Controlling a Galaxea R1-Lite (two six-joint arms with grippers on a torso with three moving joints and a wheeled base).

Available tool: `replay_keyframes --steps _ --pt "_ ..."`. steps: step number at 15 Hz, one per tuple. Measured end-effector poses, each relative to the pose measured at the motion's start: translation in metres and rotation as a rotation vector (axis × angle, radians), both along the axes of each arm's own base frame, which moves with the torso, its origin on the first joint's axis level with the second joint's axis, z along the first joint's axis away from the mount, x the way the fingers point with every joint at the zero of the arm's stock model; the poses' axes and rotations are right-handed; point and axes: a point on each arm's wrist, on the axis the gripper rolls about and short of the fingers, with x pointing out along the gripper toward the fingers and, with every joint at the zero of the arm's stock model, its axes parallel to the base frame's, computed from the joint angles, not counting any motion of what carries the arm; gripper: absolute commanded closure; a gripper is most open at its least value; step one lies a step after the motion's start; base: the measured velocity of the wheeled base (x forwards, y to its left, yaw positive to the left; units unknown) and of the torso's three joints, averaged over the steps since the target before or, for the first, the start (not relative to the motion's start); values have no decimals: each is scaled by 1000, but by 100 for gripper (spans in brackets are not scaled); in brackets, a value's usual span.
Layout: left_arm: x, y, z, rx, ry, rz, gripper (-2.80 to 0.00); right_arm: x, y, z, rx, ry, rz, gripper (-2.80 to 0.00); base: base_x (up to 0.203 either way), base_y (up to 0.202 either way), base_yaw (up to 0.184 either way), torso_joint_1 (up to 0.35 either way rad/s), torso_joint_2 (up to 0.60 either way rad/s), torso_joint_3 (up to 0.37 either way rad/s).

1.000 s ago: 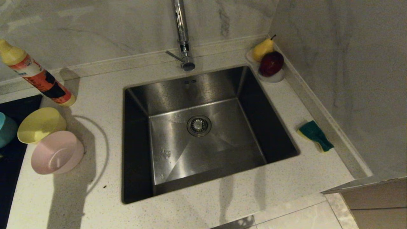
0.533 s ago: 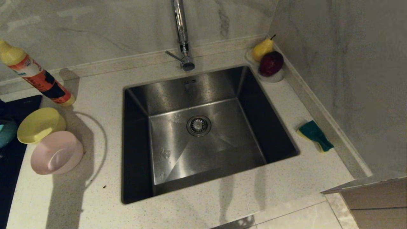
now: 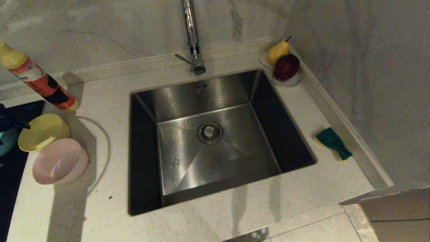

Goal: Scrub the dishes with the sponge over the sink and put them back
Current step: Place the bowl on the bowl

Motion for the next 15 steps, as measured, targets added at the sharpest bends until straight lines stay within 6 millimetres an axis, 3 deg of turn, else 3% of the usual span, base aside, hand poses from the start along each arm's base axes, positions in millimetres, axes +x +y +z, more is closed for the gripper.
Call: replay_keyframes --steps 15 --pt "17 14 -39 -30 123 50 -280 0 0 0 0 0 0 0 0 0 0 0 0 0"
